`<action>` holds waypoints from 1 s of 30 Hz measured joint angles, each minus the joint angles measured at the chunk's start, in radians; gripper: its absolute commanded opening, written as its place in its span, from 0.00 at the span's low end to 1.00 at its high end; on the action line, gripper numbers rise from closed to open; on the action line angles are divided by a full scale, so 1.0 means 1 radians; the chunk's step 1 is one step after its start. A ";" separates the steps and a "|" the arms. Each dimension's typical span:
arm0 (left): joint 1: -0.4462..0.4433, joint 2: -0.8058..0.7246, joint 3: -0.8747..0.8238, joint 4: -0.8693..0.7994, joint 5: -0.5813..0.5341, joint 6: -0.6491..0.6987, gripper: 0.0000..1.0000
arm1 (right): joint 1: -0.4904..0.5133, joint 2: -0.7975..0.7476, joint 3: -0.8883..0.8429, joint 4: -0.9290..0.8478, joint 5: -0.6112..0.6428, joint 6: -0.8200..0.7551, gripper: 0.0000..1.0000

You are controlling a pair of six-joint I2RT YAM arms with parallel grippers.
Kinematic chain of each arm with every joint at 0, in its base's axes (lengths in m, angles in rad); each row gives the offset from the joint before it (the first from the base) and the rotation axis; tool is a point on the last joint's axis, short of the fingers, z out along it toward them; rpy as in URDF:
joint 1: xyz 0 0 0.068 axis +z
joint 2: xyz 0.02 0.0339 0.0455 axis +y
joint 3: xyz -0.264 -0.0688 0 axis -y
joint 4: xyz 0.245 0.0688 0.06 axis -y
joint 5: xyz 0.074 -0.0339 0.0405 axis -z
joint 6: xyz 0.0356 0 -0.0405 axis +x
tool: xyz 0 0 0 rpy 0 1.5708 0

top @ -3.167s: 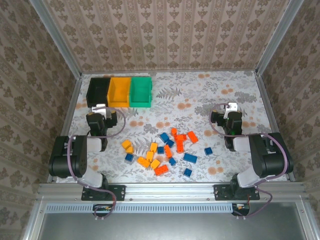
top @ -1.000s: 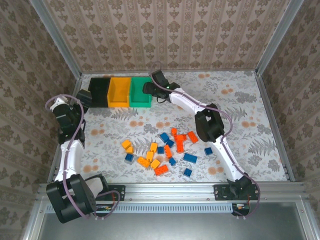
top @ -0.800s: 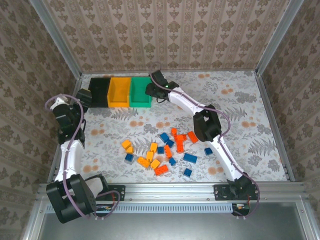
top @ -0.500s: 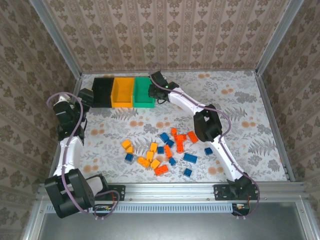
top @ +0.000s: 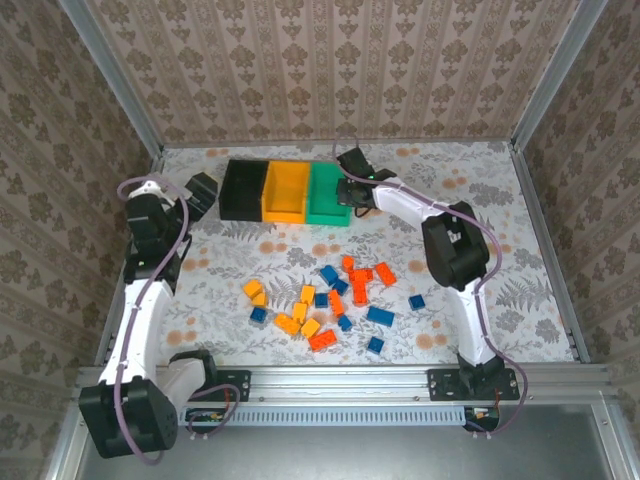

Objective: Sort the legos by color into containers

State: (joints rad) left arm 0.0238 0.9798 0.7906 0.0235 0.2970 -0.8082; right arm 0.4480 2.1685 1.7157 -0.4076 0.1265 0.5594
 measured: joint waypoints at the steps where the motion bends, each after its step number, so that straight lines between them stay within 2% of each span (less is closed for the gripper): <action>1: -0.028 -0.005 0.009 -0.013 -0.009 0.017 1.00 | -0.016 -0.029 -0.038 -0.001 -0.006 -0.021 0.00; 9: -0.205 -0.015 0.009 -0.081 -0.050 0.085 1.00 | -0.145 -0.253 -0.324 -0.001 -0.109 -0.185 0.00; 15: -0.306 0.011 -0.019 -0.089 -0.082 0.106 1.00 | -0.200 -0.353 -0.452 0.009 -0.146 -0.271 0.00; 19: -0.338 0.031 -0.029 -0.093 -0.100 0.114 1.00 | -0.208 -0.384 -0.496 0.021 -0.163 -0.305 0.00; 30: -0.357 0.041 -0.034 -0.098 -0.112 0.129 1.00 | -0.231 -0.414 -0.560 0.050 -0.191 -0.327 0.00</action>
State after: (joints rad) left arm -0.3336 1.0206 0.7570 -0.0750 0.1852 -0.6788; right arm 0.2173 1.7542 1.1561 -0.3576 -0.0643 0.2321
